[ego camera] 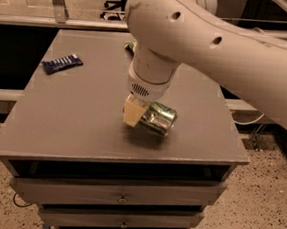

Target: Place green can upright

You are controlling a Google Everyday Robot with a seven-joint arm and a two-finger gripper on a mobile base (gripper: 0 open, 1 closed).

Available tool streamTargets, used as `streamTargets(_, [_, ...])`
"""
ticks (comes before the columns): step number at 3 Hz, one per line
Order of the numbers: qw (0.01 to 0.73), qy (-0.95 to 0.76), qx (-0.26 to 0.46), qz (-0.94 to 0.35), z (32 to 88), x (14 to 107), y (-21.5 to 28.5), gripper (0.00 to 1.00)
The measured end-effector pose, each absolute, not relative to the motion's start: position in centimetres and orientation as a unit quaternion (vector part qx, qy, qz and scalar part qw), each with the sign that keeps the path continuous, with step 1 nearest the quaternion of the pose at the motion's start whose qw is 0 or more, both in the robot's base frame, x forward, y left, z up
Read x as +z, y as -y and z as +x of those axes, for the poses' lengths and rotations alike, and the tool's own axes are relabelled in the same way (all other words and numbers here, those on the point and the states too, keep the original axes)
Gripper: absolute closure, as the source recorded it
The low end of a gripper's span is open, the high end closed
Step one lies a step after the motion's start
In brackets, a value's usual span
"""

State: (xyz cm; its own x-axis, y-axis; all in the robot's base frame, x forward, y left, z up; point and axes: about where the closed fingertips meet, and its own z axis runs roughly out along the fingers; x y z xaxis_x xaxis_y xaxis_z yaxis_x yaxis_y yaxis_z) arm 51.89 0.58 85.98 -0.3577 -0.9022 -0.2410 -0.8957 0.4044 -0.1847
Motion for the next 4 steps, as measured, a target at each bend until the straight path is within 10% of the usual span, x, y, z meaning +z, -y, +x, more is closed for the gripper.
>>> streamTargets(4, [0.451, -0.687, 0.240, -0.517, 56.6, 96.8, 3.4, 1.00])
